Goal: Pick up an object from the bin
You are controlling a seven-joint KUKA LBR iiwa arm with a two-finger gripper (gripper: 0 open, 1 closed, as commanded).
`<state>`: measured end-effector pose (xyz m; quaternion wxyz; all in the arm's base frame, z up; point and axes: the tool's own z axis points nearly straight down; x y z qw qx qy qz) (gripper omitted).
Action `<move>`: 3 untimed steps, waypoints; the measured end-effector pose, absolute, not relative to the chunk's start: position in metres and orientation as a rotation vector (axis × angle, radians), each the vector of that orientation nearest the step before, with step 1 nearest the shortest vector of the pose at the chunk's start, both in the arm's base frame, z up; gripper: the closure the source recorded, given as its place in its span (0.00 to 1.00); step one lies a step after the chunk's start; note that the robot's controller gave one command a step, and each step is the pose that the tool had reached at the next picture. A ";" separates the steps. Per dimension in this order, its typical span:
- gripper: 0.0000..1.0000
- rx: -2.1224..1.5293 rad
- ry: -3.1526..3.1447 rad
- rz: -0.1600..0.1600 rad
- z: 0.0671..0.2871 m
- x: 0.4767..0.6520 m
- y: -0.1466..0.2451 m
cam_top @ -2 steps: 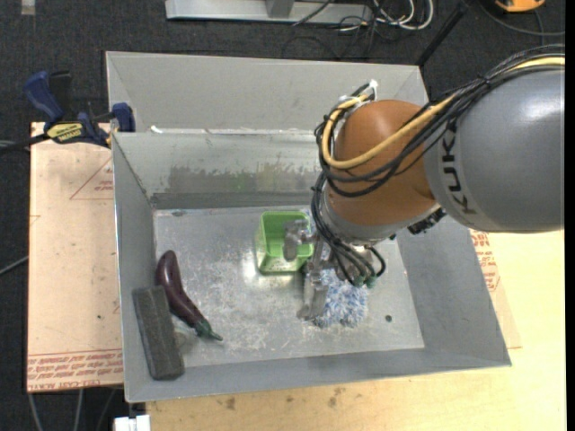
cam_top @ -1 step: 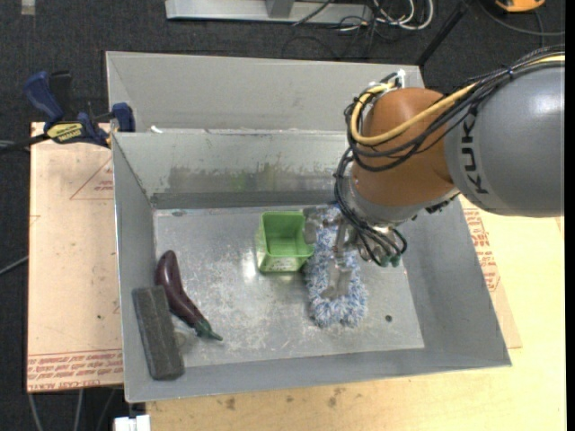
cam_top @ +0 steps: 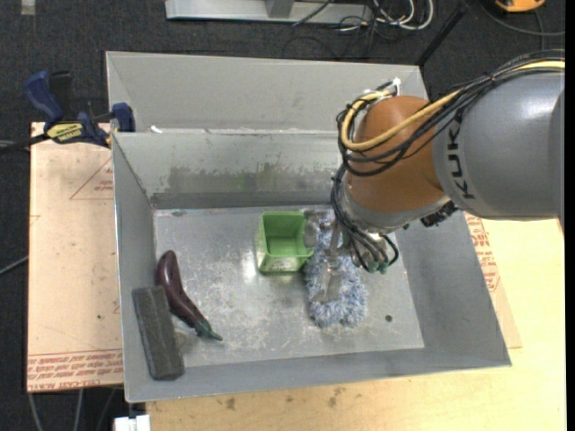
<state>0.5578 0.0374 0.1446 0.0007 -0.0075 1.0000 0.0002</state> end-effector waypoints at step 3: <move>1.00 -0.070 3.135 0.002 0.085 0.611 0.047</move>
Offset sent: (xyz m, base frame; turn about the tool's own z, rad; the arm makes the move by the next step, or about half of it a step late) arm 0.0545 0.0199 -0.0746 -0.0323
